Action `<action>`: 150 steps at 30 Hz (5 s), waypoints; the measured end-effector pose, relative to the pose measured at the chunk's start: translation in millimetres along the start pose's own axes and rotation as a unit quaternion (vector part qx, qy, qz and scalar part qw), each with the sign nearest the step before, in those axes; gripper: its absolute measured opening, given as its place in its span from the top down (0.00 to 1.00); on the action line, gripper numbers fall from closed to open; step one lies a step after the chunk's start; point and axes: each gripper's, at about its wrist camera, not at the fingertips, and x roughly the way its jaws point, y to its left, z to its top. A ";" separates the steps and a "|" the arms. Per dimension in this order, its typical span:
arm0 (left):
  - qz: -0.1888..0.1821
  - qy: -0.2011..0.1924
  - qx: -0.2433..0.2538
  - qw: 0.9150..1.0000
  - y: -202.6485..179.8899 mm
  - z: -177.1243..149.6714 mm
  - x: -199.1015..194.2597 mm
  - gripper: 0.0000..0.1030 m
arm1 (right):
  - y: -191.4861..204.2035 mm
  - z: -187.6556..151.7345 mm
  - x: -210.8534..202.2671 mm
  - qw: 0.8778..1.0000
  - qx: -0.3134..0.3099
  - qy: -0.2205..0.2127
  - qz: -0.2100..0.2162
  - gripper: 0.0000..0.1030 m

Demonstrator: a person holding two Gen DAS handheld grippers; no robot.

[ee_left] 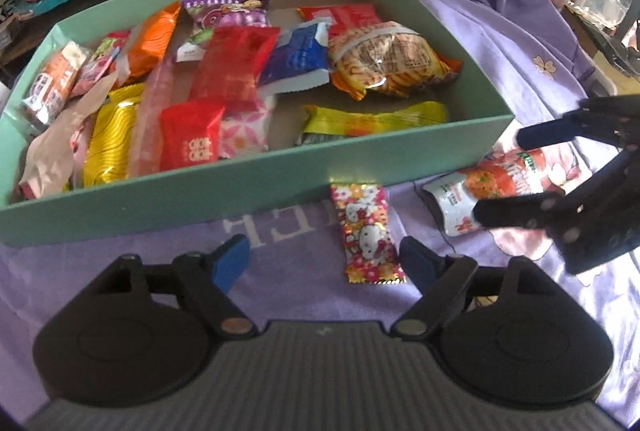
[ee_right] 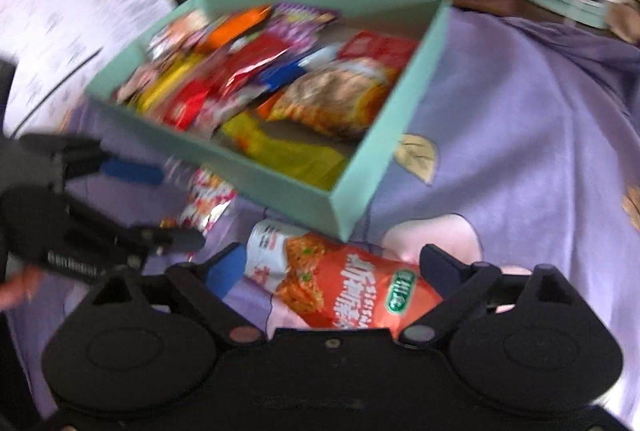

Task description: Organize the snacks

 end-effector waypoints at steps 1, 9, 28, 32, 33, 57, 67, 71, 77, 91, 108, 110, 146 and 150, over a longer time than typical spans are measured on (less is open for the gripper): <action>-0.002 0.000 0.002 1.000 -0.4 0.8 0.1 0.24 | 0.4 1.4 2.8 1.000 -0.018 0.008 0.002 0.11; -0.005 0.001 0.003 1.000 -4.7 7.4 3.3 0.35 | 11.3 -4.3 6.5 0.994 -0.097 0.046 0.003 0.19; -0.021 0.014 0.035 0.999 -0.6 -2.5 -9.7 0.78 | 22.9 -20.9 -27.4 0.989 -0.109 0.096 -0.013 0.37; -0.024 0.021 0.032 0.999 6.2 -5.3 -14.0 0.78 | 15.1 -15.6 -31.3 0.986 -0.127 0.107 -0.001 0.36; -0.025 0.023 0.031 0.999 7.9 -5.4 -14.8 0.78 | 13.5 -15.0 -33.0 0.984 -0.136 0.112 0.001 0.36; -0.050 0.015 0.000 0.999 23.8 -7.1 -31.1 0.78 | 40.2 -30.6 -35.0 0.986 -0.077 0.149 -0.021 0.86; -0.058 -0.033 -0.016 0.998 43.5 -9.6 -81.1 0.78 | 58.4 -5.9 -70.8 0.992 -0.005 0.103 -0.066 0.87; -0.055 -0.051 -0.028 0.997 57.7 -2.2 -96.8 0.78 | 64.3 22.3 -82.6 0.996 0.008 0.063 -0.067 0.87; -0.049 -0.089 -0.029 0.994 77.4 31.3 -113.2 0.78 | 65.1 71.4 -79.7 0.997 0.040 0.002 -0.062 0.87; -0.086 -0.072 -0.020 0.994 77.1 108.1 -62.1 0.78 | 10.1 183.8 -6.2 0.992 0.100 -0.045 -0.060 0.84; -0.022 -0.058 -0.015 0.998 68.4 101.3 -48.8 0.03 | 31.3 167.0 -4.2 0.994 0.069 -0.058 -0.067 0.15; -0.019 -0.060 -0.016 0.998 68.3 98.1 -56.1 0.03 | 35.1 164.2 -11.7 0.993 0.069 -0.058 -0.072 0.15; 0.103 -0.080 -0.073 0.989 130.8 -13.6 -152.4 0.00 | 125.6 52.3 -88.2 0.975 0.167 -0.066 -0.132 0.00; 0.114 -0.082 -0.078 0.987 134.9 -17.0 -153.1 0.00 | 129.4 39.8 -90.5 0.969 0.190 -0.075 -0.140 0.00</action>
